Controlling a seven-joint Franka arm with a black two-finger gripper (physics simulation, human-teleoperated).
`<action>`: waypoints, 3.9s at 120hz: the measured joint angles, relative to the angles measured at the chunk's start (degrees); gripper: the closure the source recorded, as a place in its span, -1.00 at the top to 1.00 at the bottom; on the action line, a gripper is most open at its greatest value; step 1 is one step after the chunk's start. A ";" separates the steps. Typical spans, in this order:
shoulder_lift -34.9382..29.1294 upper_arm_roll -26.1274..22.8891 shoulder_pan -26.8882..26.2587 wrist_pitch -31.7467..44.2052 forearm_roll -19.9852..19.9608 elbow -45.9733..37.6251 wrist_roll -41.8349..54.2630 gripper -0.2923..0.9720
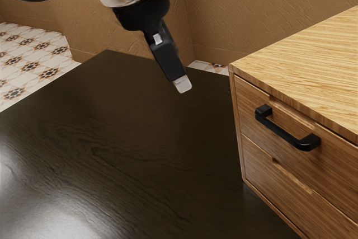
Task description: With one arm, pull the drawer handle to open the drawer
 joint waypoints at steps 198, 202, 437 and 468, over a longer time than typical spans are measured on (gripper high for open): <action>-4.19 -19.72 0.36 23.20 10.26 -18.16 43.64 0.54; -3.89 -19.73 0.39 23.42 10.34 -18.13 43.85 0.54; -11.34 -15.60 0.53 26.57 13.53 -34.62 47.17 0.52; -19.70 -0.51 -14.02 28.42 13.39 -43.60 47.14 0.47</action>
